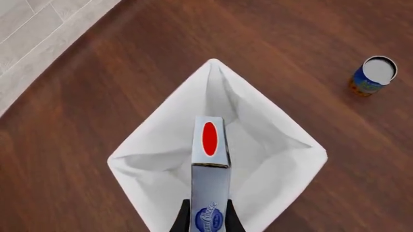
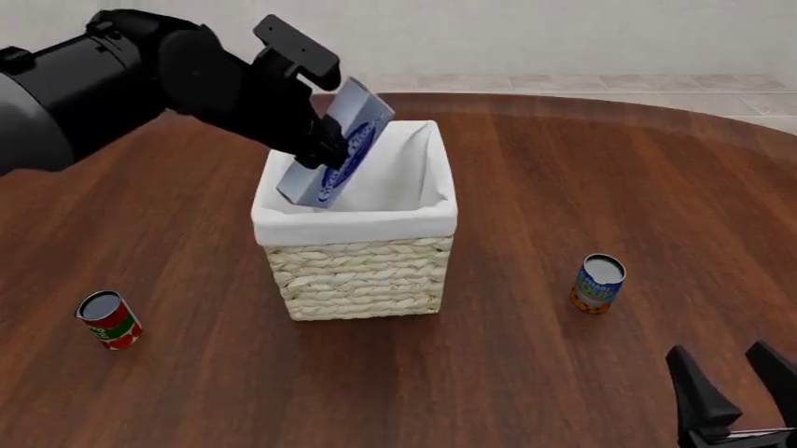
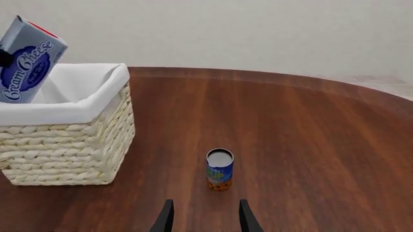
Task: Pick up the cream cheese box, and put it in the basket.
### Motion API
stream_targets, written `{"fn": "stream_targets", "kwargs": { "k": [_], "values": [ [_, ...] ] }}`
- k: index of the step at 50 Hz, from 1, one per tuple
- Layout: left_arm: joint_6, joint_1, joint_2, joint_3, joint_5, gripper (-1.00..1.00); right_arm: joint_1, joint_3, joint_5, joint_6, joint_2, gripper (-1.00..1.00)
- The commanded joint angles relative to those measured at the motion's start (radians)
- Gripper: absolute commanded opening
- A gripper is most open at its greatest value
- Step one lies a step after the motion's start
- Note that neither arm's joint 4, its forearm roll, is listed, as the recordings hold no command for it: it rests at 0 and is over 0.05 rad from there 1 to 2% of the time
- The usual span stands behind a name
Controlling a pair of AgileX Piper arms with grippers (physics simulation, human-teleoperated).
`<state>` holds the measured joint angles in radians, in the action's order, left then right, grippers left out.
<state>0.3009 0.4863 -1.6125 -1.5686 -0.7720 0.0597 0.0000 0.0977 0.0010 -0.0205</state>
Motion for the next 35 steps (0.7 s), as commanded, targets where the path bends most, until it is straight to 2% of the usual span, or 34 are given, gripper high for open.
{"fn": "stream_targets", "kwargs": {
  "k": [1,13,35],
  "values": [
    [0.018,-0.006,-0.022,-0.005,0.008,-1.00,0.001,0.000,0.014,-0.001,0.012,1.00],
    [0.038,-0.016,-0.040,0.022,0.024,-1.00,-0.001,0.000,0.016,-0.001,0.014,1.00],
    [0.069,-0.017,-0.074,-0.022,-0.002,-1.00,0.003,0.000,0.024,-0.003,0.019,1.00]
  ]
}}
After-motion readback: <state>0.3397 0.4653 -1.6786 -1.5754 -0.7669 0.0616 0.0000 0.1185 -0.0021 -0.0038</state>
